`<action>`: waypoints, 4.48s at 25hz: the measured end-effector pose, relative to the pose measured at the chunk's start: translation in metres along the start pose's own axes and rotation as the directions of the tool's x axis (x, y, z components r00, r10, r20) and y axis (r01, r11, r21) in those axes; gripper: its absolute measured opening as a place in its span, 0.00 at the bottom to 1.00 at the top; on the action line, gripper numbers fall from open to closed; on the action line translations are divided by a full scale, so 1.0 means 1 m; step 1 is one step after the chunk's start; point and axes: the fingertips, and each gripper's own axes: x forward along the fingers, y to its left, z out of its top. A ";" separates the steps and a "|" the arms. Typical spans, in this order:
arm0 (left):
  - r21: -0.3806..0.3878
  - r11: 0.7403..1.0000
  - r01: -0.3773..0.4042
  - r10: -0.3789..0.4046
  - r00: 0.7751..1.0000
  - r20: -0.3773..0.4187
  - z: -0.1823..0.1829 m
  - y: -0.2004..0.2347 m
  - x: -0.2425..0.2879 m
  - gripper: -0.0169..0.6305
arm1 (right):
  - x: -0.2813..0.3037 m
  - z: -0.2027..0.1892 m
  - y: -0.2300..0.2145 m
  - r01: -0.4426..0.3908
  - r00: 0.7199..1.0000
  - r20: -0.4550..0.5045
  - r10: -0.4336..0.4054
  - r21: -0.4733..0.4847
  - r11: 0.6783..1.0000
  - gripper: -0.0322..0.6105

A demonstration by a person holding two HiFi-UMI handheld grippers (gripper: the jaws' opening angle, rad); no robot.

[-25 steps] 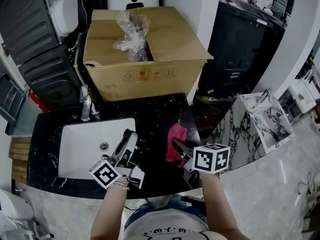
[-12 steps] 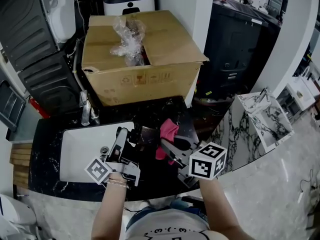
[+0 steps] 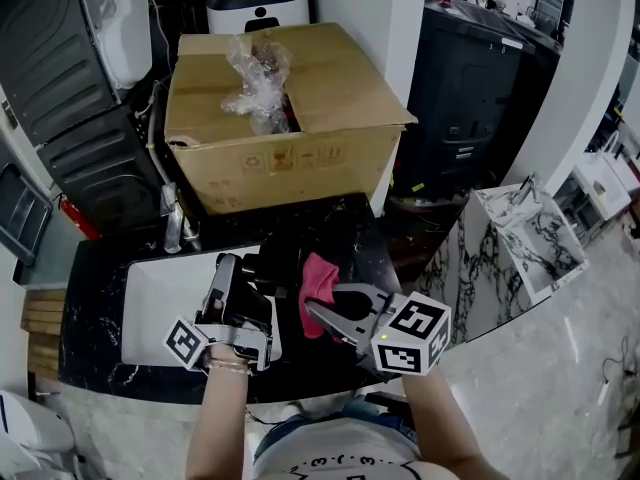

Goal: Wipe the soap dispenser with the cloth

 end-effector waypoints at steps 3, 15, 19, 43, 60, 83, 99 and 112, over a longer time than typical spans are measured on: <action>-0.087 0.995 0.055 -0.052 0.998 0.030 0.004 -0.007 -0.004 0.19 | -0.003 0.009 -0.015 0.064 0.997 0.039 -0.065 0.008 0.998 0.13; -0.082 0.996 0.036 -0.033 0.999 0.040 0.010 -0.018 -0.007 0.19 | 0.025 0.020 -0.019 0.068 0.998 0.002 -0.068 -0.118 0.991 0.13; -0.082 0.997 0.003 0.003 0.998 0.066 0.017 -0.010 -0.010 0.19 | 0.027 0.010 -0.002 -0.002 0.999 -0.043 -0.004 -0.121 0.993 0.13; 0.940 0.314 -0.137 0.552 0.832 -0.063 -0.038 0.054 0.025 0.19 | -0.034 -0.043 -0.097 0.432 0.901 -0.138 -0.411 0.201 0.879 0.13; 0.996 0.087 -0.009 0.621 0.782 -0.047 -0.072 0.116 0.053 0.19 | -0.048 -0.056 -0.125 0.360 0.931 -0.155 -0.330 0.250 0.899 0.13; 0.984 -0.121 -0.128 0.494 0.852 0.172 -0.070 0.026 0.001 0.50 | -0.064 0.013 -0.125 0.392 0.917 0.198 -0.347 -0.281 0.876 0.12; 0.995 -0.088 0.048 0.399 0.917 -0.009 -0.040 -0.046 -0.021 0.05 | -0.055 0.050 -0.043 0.594 0.802 0.318 -0.505 -0.342 0.728 0.12; 0.996 -0.066 0.060 0.297 0.954 -0.037 -0.023 -0.090 -0.041 0.05 | -0.064 0.065 0.014 0.657 0.752 0.373 -0.544 -0.356 0.664 0.12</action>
